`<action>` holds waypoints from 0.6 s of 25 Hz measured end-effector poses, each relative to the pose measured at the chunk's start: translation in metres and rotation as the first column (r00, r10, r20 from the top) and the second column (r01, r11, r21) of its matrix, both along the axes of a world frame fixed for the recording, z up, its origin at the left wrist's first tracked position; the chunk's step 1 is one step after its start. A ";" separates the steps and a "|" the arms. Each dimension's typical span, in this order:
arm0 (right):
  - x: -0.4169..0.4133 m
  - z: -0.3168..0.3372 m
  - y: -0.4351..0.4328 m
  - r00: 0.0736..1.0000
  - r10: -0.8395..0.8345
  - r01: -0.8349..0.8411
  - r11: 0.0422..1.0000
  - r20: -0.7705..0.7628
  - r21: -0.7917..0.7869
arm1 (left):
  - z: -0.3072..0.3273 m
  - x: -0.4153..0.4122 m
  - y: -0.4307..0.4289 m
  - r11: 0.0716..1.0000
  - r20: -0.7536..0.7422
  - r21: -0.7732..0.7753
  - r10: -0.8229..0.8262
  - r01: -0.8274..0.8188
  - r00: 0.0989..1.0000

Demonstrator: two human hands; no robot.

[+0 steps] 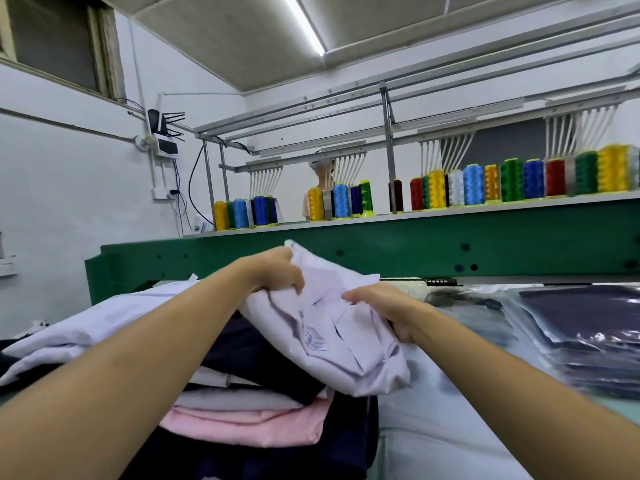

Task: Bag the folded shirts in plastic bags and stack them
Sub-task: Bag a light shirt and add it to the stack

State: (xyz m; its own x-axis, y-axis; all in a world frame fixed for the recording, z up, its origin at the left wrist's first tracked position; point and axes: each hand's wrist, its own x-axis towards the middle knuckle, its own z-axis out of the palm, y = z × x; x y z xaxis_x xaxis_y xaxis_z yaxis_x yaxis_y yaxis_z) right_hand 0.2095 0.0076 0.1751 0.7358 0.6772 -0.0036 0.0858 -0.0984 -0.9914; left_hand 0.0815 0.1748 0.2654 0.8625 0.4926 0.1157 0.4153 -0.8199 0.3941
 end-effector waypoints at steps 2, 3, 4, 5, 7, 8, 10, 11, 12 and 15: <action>-0.006 0.013 -0.003 0.999 -0.021 0.021 1.000 0.040 -0.011 | 0.013 0.011 -0.037 0.996 0.009 0.050 -0.075 0.074 0.997; -0.008 0.021 -0.005 0.999 -0.027 0.027 1.000 0.044 0.000 | 0.017 0.015 -0.054 0.990 -0.010 0.099 -0.105 0.105 0.994; -0.009 0.028 -0.011 0.998 -0.031 0.030 0.999 0.048 0.030 | 0.019 0.020 -0.072 0.981 -0.023 0.130 -0.143 0.145 0.989; -0.007 0.035 -0.015 0.998 -0.043 0.040 0.997 0.043 0.060 | 0.020 0.027 -0.087 0.975 -0.024 0.103 -0.194 0.195 0.981; -0.002 0.042 -0.031 0.997 -0.073 0.074 0.989 -0.018 0.127 | 0.016 0.036 -0.116 0.935 -0.017 -0.109 -0.341 0.337 0.940; 0.003 0.044 -0.041 0.995 -0.084 0.092 0.981 -0.051 0.169 | 0.013 0.040 -0.127 0.887 -0.008 -0.251 -0.403 0.389 0.915; 0.019 0.043 -0.064 0.993 -0.116 0.121 0.965 -0.035 0.234 | 0.009 0.049 -0.144 0.750 0.013 -0.499 -0.495 0.435 0.869; 0.027 0.039 -0.078 0.986 -0.165 0.167 0.957 -0.029 0.237 | 0.008 0.052 -0.150 0.679 0.010 -0.582 -0.545 0.448 0.838; 0.035 0.036 -0.090 0.969 -0.244 0.247 0.944 -0.041 0.220 | 0.006 0.055 -0.155 0.618 0.009 -0.640 -0.588 0.457 0.809; 0.061 0.022 -0.127 0.912 -0.410 0.403 0.896 -0.002 0.185 | -0.012 0.076 -0.168 0.527 0.111 -0.676 -0.619 0.516 0.777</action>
